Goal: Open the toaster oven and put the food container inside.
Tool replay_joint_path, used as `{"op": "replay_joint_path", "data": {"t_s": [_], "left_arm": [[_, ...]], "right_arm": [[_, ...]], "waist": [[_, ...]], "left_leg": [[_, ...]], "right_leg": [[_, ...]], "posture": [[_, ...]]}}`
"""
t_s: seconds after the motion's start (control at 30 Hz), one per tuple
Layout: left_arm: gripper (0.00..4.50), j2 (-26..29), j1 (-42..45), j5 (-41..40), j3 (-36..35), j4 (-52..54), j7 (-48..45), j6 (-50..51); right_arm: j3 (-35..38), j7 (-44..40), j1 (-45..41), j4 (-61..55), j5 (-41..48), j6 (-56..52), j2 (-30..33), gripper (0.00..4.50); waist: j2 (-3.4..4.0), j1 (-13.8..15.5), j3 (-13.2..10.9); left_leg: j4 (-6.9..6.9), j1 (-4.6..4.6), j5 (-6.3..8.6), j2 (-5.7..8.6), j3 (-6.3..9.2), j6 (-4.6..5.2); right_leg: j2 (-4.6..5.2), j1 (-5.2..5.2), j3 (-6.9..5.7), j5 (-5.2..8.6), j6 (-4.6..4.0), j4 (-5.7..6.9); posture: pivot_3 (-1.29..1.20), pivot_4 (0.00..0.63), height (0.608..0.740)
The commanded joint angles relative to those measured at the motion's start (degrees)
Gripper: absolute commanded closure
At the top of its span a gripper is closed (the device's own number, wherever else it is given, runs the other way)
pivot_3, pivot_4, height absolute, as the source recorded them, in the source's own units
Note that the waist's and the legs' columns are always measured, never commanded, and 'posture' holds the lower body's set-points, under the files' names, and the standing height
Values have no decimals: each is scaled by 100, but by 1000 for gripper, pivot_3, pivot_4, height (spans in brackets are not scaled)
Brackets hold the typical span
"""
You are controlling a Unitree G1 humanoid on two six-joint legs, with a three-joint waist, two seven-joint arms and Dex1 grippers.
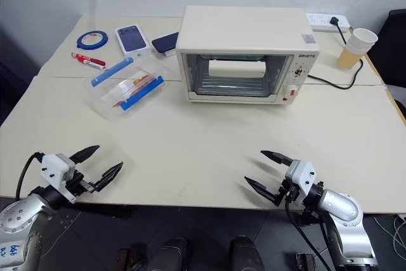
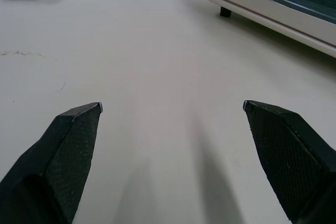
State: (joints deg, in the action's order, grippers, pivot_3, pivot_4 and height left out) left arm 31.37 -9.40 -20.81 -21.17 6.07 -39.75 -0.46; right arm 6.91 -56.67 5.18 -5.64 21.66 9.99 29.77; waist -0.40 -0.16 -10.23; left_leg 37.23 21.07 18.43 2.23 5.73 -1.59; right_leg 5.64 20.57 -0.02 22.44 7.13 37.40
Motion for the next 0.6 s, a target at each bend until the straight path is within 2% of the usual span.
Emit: {"op": "replay_joint_path", "data": {"t_s": [0.03,0.2,0.33,0.43,0.6], "left_arm": [[22,65,63,-45,43,91,-71,14],[22,73,179,-312,-102,99,14,452],[22,281,191,-656,-350,128,-32,1040],[22,341,392,-1112,-914,38,126,1271],[22,742,125,-1702,-1817,-253,-122,1892]], "right_arm": [[73,10,33,-192,118,69,40,0],[192,96,-48,-363,446,-111,-32,0],[182,125,-290,-719,754,-445,62,0],[110,118,-491,-925,834,-604,114,0],[47,259,-885,-1308,950,-787,64,0]], "waist": [[0,3,0],[0,4,0],[0,-34,0],[1,-22,-1],[-1,-19,-2]], "left_leg": [[0,0,0,0,0,0],[0,0,0,0,1,0],[-2,0,0,-4,0,-1],[-3,0,-1,-7,3,-2],[-5,2,-1,-3,4,-2]], "right_leg": [[0,0,0,0,0,0],[0,0,-1,0,0,0],[-2,3,2,0,0,2],[-3,4,-1,0,0,3],[2,5,0,0,0,0]], "posture": [[0,150,740],[0,150,740],[0,150,740],[0,150,740],[0,150,740]]}}
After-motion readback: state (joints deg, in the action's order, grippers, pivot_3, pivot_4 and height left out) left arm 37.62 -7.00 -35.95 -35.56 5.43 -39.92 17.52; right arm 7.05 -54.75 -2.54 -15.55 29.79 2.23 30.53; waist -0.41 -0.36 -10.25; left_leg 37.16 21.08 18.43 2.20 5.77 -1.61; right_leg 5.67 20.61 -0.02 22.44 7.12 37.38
